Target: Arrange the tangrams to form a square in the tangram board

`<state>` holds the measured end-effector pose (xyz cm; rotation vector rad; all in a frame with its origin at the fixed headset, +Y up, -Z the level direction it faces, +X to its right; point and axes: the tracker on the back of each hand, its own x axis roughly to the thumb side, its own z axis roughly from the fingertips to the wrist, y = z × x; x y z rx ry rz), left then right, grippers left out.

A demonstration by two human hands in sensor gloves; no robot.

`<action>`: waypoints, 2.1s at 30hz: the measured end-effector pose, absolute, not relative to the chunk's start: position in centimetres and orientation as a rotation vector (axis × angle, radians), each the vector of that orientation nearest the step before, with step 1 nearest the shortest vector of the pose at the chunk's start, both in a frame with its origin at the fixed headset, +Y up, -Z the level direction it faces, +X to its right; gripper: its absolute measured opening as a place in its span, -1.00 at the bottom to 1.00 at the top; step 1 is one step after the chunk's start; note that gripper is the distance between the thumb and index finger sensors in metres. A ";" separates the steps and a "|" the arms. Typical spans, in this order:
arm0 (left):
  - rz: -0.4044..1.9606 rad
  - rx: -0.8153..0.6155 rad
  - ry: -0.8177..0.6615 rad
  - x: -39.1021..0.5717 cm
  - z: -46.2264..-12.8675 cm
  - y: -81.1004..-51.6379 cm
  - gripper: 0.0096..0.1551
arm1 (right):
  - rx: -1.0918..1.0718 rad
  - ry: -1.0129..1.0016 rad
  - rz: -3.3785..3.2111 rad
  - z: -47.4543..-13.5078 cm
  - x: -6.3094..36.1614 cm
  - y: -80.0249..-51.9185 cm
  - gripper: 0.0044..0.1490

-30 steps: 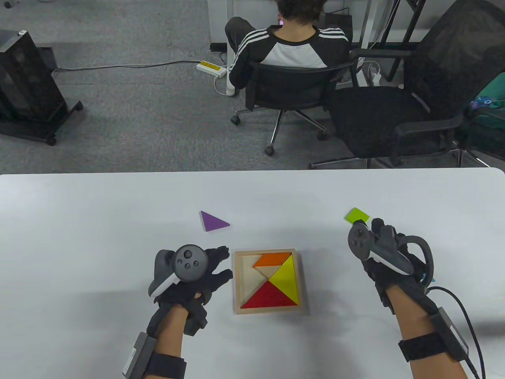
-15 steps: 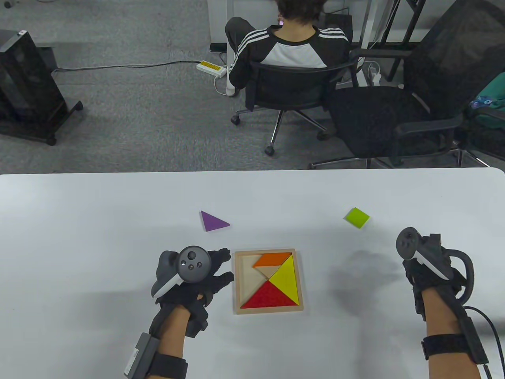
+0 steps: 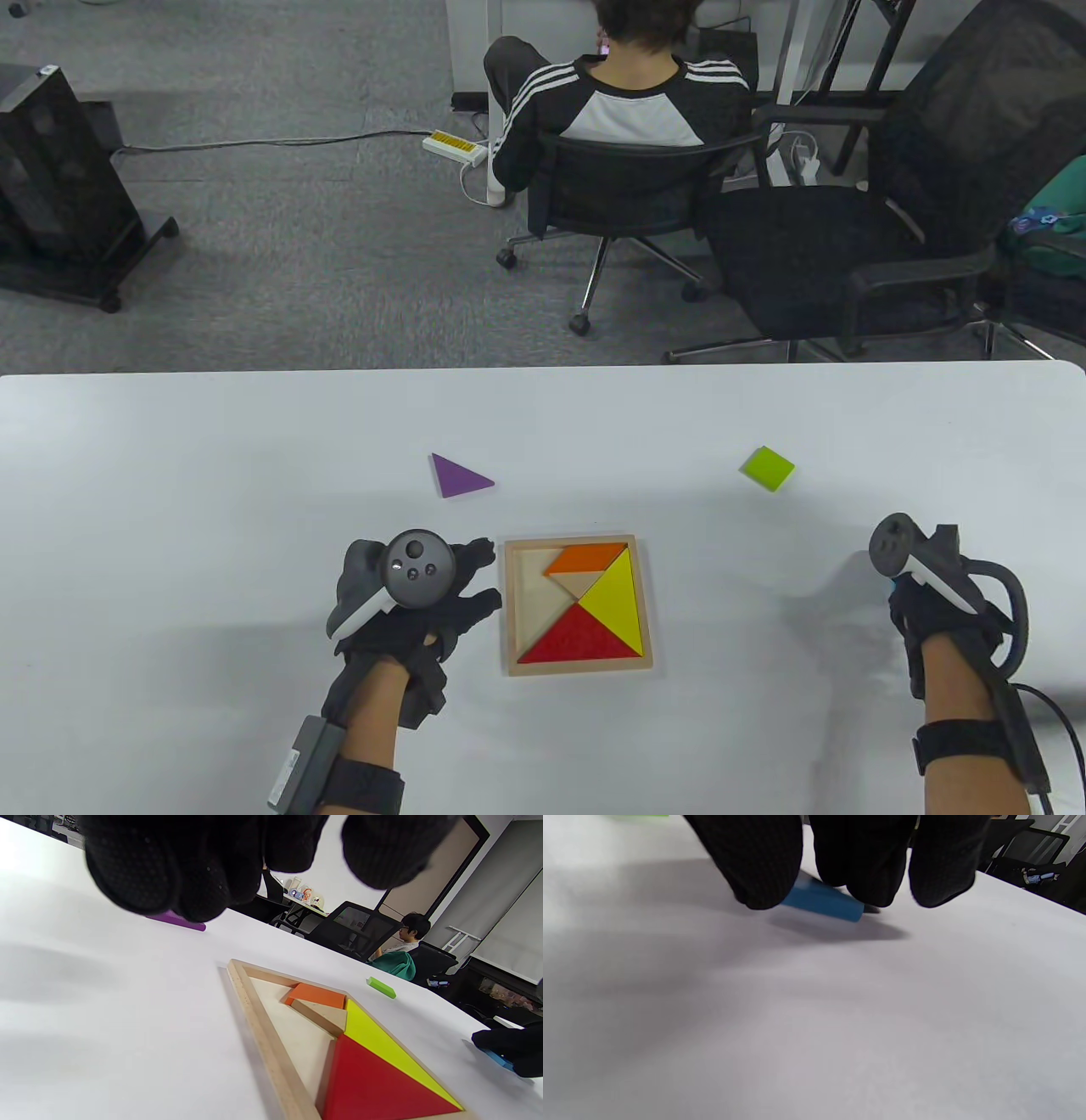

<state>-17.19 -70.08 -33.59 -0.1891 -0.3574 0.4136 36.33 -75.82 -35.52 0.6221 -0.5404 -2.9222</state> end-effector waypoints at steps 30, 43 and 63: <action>0.409 -0.208 -0.341 -18.1 -33.8 -70.3 -0.10 | 0.504 -0.223 -2.959 -35.1 37.0 -75.7 -0.32; 0.458 -0.163 -0.391 -17.4 -33.6 -69.6 -0.09 | 0.492 0.101 -3.191 -32.9 34.1 -69.9 -0.30; 0.540 -0.099 -0.558 -14.3 -32.9 -68.2 -0.05 | 0.104 0.601 -3.521 -28.6 23.9 -65.0 -0.30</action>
